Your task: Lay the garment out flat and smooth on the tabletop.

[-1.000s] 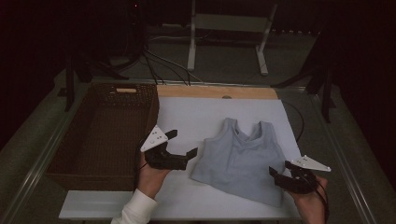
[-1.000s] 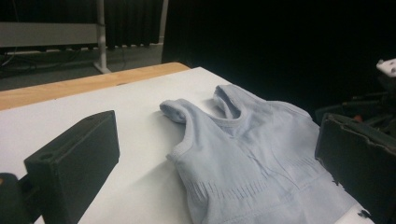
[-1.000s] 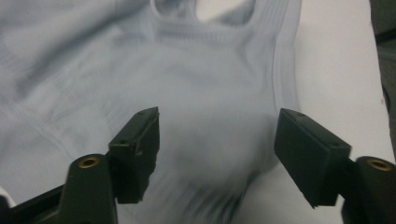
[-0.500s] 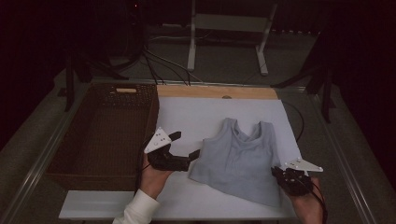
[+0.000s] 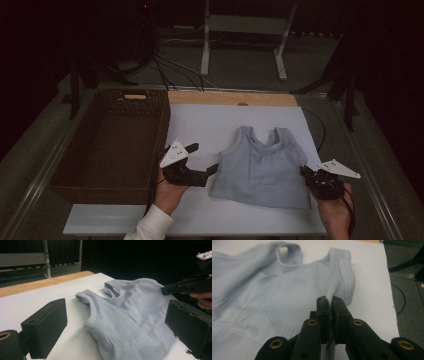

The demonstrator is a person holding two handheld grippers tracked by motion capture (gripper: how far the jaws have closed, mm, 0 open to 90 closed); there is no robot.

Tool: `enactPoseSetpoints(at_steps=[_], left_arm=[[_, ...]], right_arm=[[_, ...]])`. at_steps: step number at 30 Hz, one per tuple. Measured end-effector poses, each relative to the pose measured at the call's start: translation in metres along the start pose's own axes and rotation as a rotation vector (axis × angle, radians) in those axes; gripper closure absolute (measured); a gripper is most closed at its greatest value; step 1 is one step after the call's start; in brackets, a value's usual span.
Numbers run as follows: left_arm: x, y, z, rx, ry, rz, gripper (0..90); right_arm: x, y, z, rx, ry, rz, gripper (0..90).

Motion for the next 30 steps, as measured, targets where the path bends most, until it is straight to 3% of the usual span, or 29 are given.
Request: enactPoseSetpoints(at_steps=[5,12,17,21,26,30], left_arm=[[0.008,0.002,-0.007,-0.007,-0.042,0.004,6.2],[0.023,0.004,-0.022,0.003,-0.124,0.018,14.7],[0.032,0.007,-0.037,-0.030,-0.170,-0.010,15.9],[0.035,0.007,-0.045,-0.041,-0.187,-0.001,18.6],[0.045,0.003,-0.063,-0.045,-0.233,0.031,31.6],[0.050,0.002,-0.070,-0.048,-0.249,0.040,35.8]], right_arm=[[0.009,0.006,-0.008,0.020,-0.038,0.009,85.7],[0.011,0.007,-0.010,0.012,-0.040,0.023,85.6],[0.011,0.007,-0.010,0.008,-0.034,0.030,85.5],[0.011,0.006,-0.009,0.002,-0.031,0.031,85.5],[0.010,0.006,-0.010,0.004,-0.030,0.041,85.4],[0.009,0.005,-0.010,0.002,-0.023,0.045,85.4]])
Point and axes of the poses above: each handheld gripper's, and its own axes: z roughly backward along the jaws, x roughly out of its underside, y roughly to its right, the point moved 9 cm from there along -z, roughly forward along the jaws
